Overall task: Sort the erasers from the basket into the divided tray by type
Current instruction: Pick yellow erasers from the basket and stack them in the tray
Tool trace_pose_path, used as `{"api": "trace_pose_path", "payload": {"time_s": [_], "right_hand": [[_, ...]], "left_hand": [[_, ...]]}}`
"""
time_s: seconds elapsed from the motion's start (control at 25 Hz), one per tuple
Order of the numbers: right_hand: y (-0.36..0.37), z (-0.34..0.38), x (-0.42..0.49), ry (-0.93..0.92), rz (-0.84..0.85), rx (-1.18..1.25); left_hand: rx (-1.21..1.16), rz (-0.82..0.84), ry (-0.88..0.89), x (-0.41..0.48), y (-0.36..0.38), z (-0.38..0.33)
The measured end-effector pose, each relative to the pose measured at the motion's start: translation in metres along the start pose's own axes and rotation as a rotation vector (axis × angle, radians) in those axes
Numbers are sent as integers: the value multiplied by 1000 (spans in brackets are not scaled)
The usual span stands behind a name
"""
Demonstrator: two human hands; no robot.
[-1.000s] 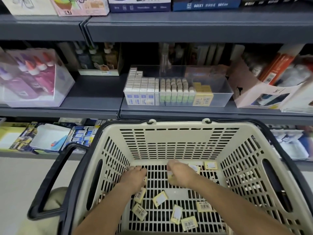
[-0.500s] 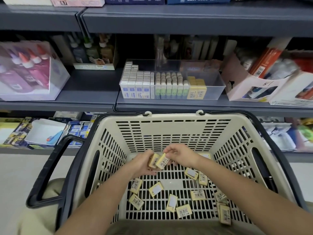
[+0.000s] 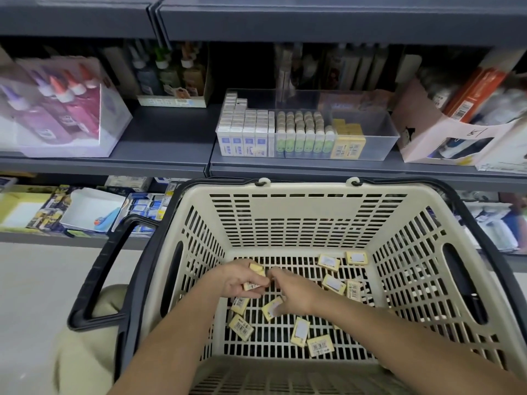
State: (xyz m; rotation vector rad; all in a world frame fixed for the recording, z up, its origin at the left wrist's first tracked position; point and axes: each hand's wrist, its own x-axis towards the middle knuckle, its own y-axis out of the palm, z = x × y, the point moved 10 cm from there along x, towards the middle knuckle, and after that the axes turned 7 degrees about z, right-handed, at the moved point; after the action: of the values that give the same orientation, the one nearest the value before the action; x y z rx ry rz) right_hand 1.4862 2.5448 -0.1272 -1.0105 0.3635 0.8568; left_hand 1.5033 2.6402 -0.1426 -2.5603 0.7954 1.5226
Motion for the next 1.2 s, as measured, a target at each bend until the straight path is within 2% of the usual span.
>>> {"api": "trace_pose_path", "payload": {"time_s": [0.16,0.28,0.36,0.6,0.72,0.88,1.0,1.12,1.2], "right_hand": [[11,-2,5,26,1,-157],[3,5,4,-25,-103,-257],[-12,2,1,-31,-148,-224],[9,1,1,-83,5,-267],[10,14,2,-152,-35,-351],[-28,3,-5,-97,-88,51],[-53,-8,-12,-54,-177,384],[-67,-14,-15,-44,-261,571],[-70,-15,-13,-49,-267,633]], "left_hand": [[61,-10,-34,4,-2,5],[7,-13,-27,5,-3,6],[-55,-31,12,6,-7,2],[-26,-117,59,3,-19,-1],[-117,-99,67,4,-21,-1],[-118,-55,72,6,-10,-6],[-100,58,52,6,6,-9],[-156,205,70,2,22,-15],[-160,240,88,-1,27,-17]]}}
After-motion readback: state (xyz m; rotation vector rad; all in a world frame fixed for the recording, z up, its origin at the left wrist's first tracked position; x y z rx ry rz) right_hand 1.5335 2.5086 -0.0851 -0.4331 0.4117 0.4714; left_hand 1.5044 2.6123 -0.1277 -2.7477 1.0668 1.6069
